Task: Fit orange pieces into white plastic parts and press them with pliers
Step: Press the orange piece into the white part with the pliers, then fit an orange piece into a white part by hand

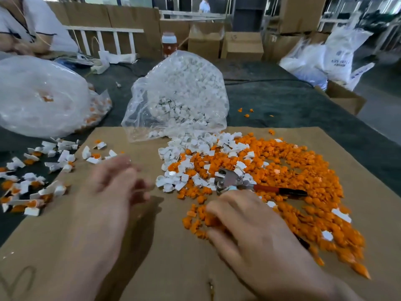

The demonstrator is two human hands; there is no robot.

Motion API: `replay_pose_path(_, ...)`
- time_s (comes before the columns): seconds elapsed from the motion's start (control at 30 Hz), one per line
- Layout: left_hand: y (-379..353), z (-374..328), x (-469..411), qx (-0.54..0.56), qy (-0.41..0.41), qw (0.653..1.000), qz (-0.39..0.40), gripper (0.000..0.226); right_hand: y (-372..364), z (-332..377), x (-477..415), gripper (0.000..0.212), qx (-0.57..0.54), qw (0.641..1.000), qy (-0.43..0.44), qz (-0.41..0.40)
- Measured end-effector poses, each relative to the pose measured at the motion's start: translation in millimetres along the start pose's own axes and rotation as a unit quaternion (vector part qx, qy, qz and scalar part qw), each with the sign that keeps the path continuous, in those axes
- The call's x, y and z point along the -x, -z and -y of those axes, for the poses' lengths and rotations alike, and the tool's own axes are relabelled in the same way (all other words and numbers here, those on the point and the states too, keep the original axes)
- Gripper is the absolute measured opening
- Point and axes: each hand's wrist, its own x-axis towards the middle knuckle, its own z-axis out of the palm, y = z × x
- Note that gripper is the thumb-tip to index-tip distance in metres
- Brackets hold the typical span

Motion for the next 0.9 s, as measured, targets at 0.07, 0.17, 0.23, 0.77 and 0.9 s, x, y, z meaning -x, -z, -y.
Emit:
replay_pose_path(0.07, -12.6, -3.5, 10.0, -0.272, -0.083, 0.957, 0.060, 0.031, -10.3, 7.6, -3.9, 0.039, 0.049, 0.995, 0.059, 0.057)
replay_pose_path(0.17, -19.3, 1.8, 16.3, -0.458, -0.151, 0.868, 0.120, 0.047, -13.9, 13.8, -8.0, 0.039, 0.119, 0.987, 0.066, 0.081)
replay_pose_path(0.23, -20.4, 7.4, 14.5, -0.520, -0.172, 0.826, 0.132, 0.046, -17.3, 11.2, -8.1, 0.042, 0.110, 0.989, 0.047, 0.084)
replay_pose_path(0.77, -24.2, -6.8, 22.0, -0.422, -0.138, 0.863, 0.242, 0.027, -24.2, -4.5, -2.8, 0.031, 0.103, 0.994, 0.020, -0.013)
replay_pose_path(0.9, -25.6, -6.9, 20.5, -0.444, -0.116, 0.852, 0.252, 0.030, -22.5, -5.6, -6.9, 0.021, 0.081, 0.997, 0.012, 0.013)
